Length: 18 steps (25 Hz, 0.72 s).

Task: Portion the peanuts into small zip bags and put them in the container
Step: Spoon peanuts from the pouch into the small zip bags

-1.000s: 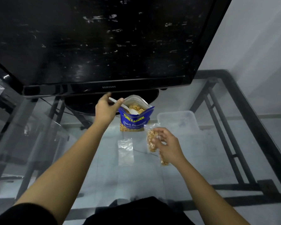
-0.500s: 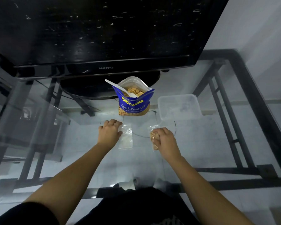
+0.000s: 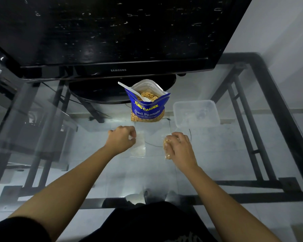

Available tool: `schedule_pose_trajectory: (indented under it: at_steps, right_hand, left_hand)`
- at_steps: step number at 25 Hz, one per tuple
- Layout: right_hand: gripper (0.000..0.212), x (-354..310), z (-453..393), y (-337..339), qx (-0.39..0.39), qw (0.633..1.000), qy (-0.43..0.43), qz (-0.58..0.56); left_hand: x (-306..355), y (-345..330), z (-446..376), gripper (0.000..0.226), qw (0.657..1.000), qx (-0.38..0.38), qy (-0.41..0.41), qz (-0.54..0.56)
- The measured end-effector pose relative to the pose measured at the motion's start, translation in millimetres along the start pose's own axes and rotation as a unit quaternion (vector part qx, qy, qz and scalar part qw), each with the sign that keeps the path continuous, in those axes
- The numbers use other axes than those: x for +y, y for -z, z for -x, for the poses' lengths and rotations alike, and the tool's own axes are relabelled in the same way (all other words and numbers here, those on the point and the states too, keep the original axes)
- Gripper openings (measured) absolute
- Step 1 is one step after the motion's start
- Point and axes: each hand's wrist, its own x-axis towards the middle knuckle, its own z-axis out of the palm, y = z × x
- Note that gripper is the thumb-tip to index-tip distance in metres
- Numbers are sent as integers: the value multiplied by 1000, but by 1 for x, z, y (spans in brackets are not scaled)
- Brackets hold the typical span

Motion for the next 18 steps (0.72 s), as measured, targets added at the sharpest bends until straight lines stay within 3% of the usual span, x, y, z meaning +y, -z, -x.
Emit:
schedule_pose_trajectory:
  at_steps: [2,4,6,8,12,18]
  right_hand:
    - [39,-22,-3,13,-29,986,-39,-162]
    - [52,-47,-7,27,-101,920,-81,-370]
    - [54,-68,-13,36,-112,863,-99,-483]
    - [54,-81,-22,45,-72,839,-124,-525]
    - [50,-88,-45,75,-19,842,-112,-528]
    - [56,-94,-59,120,-38,906,-38,-421]
  left_hand:
    - [8,25,7,8,995,-24,-33,87]
    - [19,53,15,8,976,-18,-21,215]
    - [26,77,20,3,922,-16,17,387]
    - [32,93,20,20,870,-6,40,491]
    - [39,121,17,28,856,0,14,516]
    - [37,146,3,29,849,-32,-39,526]
